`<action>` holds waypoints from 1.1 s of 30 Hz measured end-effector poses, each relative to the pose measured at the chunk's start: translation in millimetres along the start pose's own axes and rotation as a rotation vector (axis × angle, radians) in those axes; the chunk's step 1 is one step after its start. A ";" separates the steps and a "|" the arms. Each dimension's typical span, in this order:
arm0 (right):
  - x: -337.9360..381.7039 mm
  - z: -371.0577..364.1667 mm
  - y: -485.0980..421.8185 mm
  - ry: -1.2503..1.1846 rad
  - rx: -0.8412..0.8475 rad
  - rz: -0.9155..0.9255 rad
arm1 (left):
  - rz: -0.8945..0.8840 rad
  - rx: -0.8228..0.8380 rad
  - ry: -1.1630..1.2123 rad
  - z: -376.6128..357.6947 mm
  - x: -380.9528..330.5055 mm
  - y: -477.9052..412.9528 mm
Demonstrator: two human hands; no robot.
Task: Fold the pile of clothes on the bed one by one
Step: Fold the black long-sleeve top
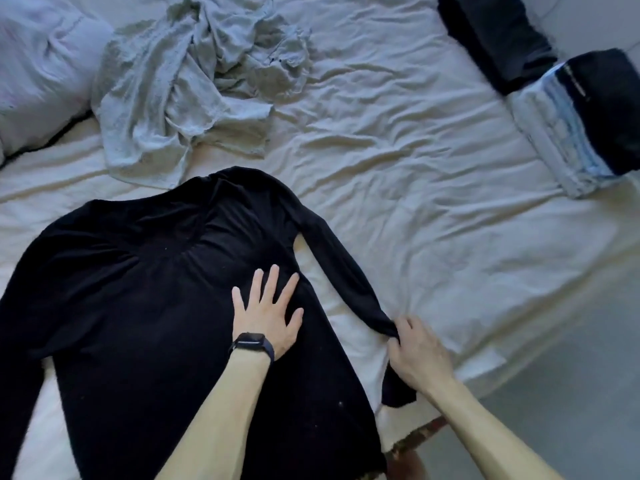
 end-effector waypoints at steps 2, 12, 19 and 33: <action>-6.0 21.6 -27.2 -0.180 0.167 -0.070 | 0.030 0.066 -0.015 4.9 -1.0 -1.1; -94.5 237.8 -153.8 -0.764 -0.074 -0.162 | 0.329 0.044 0.162 55.1 -24.1 -34.7; -137.5 227.6 -235.3 -0.711 -0.100 -0.225 | 0.449 0.122 0.143 82.0 -19.1 -65.6; -160.7 184.1 -279.4 -0.800 -0.011 -0.310 | 0.007 -0.017 -0.199 153.1 -95.9 -228.0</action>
Point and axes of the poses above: each hand's wrist, its own y-axis away from the middle knuckle, its own z-axis out of the back of the hand, x = y × z, the point moved 10 cm from there along -y, towards the middle knuckle, and after that the axes turned 9 degrees about -z, right-handed, at the moved point
